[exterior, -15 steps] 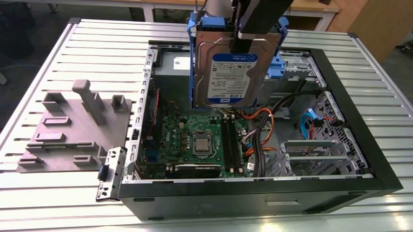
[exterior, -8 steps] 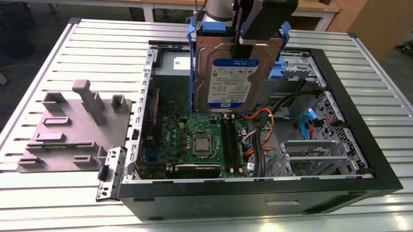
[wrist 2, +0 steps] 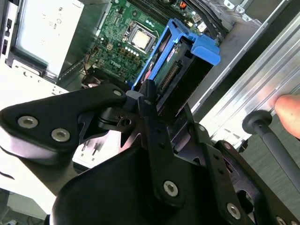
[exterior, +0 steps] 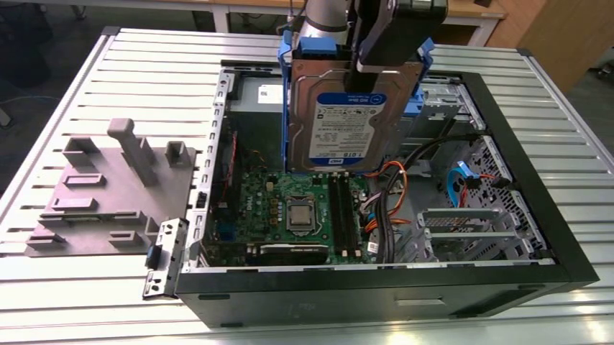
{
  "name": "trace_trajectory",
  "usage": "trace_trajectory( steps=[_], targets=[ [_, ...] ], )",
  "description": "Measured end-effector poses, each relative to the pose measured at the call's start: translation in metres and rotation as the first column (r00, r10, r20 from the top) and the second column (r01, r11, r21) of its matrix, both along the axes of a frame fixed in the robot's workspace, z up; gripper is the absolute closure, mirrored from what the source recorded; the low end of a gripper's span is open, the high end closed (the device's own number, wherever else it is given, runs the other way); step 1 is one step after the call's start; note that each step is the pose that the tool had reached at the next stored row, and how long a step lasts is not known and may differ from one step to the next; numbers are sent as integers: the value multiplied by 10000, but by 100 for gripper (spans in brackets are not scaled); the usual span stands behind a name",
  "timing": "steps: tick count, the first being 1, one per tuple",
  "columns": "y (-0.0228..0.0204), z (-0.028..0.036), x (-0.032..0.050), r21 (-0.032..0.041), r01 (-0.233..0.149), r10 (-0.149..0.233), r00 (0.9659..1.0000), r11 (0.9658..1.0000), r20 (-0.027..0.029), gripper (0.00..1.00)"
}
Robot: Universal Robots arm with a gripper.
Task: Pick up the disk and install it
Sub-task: 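Pick up the disk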
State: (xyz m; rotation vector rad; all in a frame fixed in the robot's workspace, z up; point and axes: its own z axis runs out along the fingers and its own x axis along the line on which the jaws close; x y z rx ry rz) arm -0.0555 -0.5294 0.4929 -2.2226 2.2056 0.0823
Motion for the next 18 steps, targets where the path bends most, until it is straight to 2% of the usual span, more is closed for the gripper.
trace_trajectory(
  steps=[10,18],
  targets=[
    [-3,0,5,0,-2,2,10000,10000,0,65],
    [-3,0,81,0,-1,1,10000,10000,0,65]
  ],
)
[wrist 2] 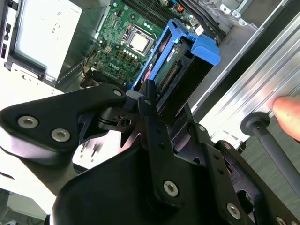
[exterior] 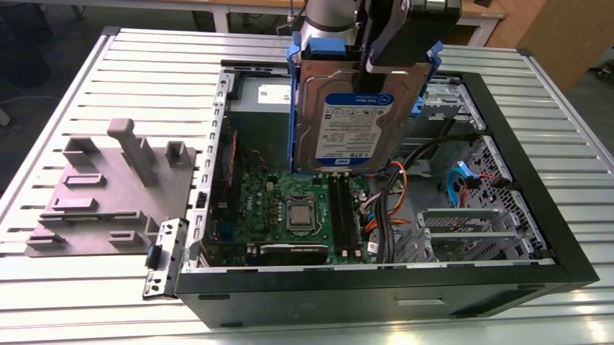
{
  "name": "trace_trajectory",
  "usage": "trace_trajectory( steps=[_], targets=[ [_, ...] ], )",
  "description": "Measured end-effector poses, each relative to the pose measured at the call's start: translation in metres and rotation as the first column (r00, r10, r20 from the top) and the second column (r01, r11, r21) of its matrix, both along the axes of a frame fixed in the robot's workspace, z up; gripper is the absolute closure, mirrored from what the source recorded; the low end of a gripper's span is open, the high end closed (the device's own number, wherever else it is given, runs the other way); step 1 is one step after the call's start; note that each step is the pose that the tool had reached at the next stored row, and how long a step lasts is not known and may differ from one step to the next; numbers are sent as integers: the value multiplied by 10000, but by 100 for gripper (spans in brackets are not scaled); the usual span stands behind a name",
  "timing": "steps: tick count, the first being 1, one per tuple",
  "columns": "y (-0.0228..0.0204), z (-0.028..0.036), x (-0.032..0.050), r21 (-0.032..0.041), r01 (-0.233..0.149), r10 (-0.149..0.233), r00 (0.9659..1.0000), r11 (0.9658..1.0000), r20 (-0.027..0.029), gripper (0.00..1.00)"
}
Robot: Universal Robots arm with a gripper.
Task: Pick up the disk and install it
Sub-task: 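Pick up the disk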
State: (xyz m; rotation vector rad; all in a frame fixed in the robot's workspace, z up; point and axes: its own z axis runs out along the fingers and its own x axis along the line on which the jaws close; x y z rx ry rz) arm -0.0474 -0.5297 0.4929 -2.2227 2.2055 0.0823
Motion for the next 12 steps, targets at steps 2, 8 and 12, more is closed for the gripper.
trace_trajectory(
  steps=[2,8,12],
  targets=[
    [0,0,22,1,0,0,10000,10000,1,65],
    [0,0,71,0,0,0,10000,10000,0,65],
    [0,-1,87,1,-2,2,10000,10000,0,65]
  ],
)
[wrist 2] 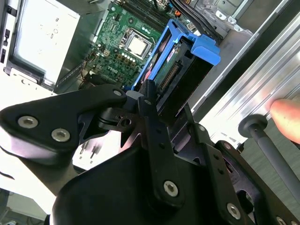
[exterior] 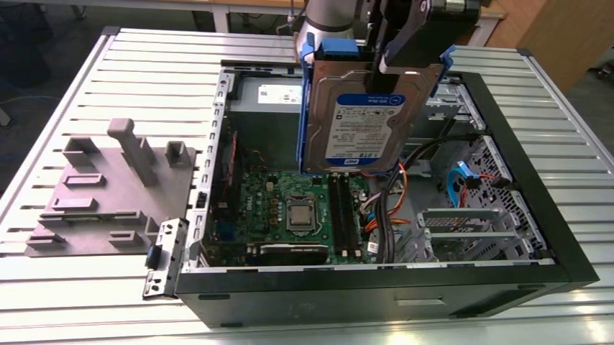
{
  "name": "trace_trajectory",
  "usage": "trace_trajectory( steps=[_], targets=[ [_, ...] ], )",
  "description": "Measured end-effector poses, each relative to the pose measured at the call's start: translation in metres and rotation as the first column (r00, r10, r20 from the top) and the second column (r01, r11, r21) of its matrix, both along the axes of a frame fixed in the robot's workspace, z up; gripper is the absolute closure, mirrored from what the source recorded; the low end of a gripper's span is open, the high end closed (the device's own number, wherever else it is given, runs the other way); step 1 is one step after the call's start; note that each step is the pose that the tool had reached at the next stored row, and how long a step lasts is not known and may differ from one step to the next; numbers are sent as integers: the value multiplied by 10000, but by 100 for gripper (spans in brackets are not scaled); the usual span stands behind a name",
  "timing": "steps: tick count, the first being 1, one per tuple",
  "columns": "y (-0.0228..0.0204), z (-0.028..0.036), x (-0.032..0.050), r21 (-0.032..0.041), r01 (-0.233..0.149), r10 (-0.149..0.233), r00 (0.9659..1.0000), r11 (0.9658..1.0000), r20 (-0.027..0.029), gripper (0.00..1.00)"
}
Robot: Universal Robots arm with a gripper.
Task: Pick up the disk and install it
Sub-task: 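Pick up the disk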
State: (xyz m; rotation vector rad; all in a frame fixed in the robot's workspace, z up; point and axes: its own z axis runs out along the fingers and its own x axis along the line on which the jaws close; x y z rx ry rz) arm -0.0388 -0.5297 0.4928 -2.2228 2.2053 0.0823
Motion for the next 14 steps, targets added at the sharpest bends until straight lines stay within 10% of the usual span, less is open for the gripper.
trace_trajectory(
  steps=[14],
  targets=[
    [-1,-6,56,-1,-35,35,10000,10000,-9,65]
  ],
)
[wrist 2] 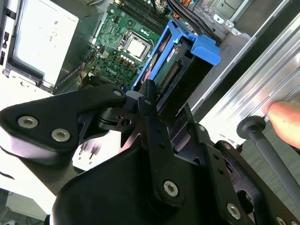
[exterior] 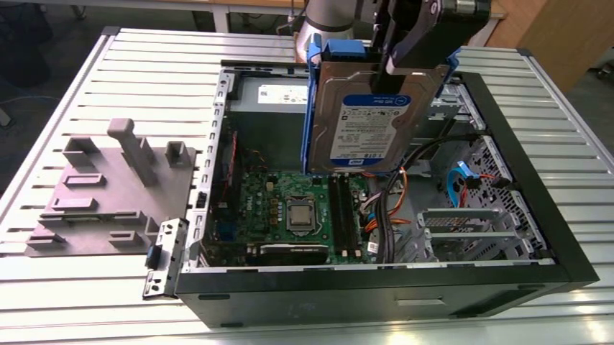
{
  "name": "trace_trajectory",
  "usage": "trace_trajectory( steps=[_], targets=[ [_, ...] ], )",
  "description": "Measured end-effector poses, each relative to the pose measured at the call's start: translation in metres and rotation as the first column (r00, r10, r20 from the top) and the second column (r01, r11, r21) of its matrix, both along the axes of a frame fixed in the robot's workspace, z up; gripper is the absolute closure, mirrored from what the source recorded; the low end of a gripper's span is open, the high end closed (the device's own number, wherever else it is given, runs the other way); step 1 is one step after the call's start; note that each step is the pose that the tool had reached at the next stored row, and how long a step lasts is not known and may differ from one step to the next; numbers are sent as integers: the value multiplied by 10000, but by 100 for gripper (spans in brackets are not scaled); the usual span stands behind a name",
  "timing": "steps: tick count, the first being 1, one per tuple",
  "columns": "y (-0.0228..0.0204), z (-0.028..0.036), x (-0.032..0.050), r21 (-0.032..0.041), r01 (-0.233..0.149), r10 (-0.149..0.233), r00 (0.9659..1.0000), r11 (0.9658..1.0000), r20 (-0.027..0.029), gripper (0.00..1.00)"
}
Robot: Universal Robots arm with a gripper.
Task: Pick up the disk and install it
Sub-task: 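Pick up the disk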
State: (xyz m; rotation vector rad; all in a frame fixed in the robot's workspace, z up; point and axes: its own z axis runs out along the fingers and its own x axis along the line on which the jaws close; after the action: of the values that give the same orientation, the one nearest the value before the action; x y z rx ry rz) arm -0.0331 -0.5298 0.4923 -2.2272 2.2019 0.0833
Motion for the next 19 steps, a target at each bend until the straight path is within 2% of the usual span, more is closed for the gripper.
trace_trajectory(
  steps=[5,19],
  targets=[
    [-35,-8,1,2,1,-1,10000,10000,0,65],
    [-206,-47,1,1,1,-1,10000,10000,0,65]
  ],
)
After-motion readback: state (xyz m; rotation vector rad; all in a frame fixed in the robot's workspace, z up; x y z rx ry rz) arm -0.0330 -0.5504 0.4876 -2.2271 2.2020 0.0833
